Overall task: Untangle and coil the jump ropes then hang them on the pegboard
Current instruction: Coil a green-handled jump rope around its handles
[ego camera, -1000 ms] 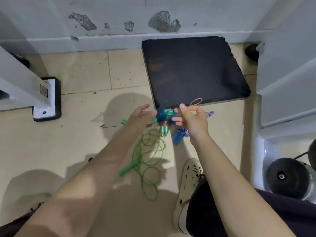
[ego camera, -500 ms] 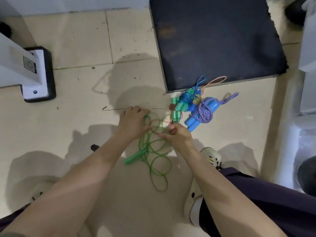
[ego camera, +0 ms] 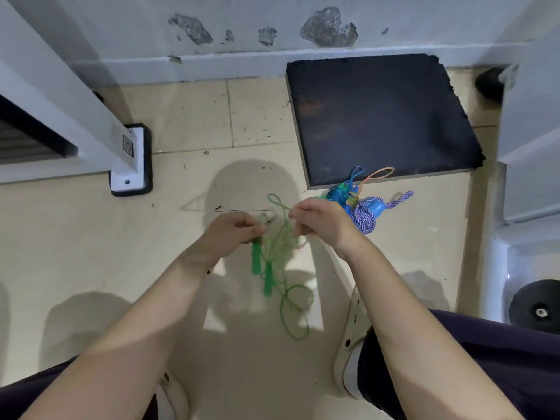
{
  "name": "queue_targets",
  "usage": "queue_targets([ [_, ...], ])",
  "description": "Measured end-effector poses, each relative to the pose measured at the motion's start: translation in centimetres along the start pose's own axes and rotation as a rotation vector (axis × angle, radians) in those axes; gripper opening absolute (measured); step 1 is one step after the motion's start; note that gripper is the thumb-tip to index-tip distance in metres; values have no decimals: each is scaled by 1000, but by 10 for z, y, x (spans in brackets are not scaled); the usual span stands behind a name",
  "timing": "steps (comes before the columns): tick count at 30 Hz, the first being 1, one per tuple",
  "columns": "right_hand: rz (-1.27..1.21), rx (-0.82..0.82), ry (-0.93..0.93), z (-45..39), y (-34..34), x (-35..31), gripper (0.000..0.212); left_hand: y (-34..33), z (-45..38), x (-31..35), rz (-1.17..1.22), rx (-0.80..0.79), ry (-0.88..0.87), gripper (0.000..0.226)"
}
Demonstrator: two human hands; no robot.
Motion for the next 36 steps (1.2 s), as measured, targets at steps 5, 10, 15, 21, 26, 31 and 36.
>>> queue_targets([
  [5,-162,-80,188,46,-8,-115,13,42,82,53,52,60,-154,17],
  [10,-109,-163,387,97,-12,-216,11,77,165,101,-255,345,-216,48],
  [15,-74,-279,593,156,-19,-299,10,76,253,143,-290,277,-542,88],
  [21,-206,-58,751,195,-6,-340,14,54,305,148,-55,-4,-579,16],
  [26,13,236,661,193,25,-330,25,76,311,139,-71,68,-520,31],
  [31,253,210,540,180,29,-289,43,86,291,120,-94,203,-426,39],
  [36,563,39,548,172,6,-264,106,68,274,115,-158,157,-414,35],
])
Point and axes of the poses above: each hand's wrist, its own z-axis away from the middle knuckle, its own y-axis out of the back of the hand, x = y × z, the point moved 2 cm from there along -z, towards the middle knuckle, and after that the axes turned 10 degrees about y, right-handed, at the moved point
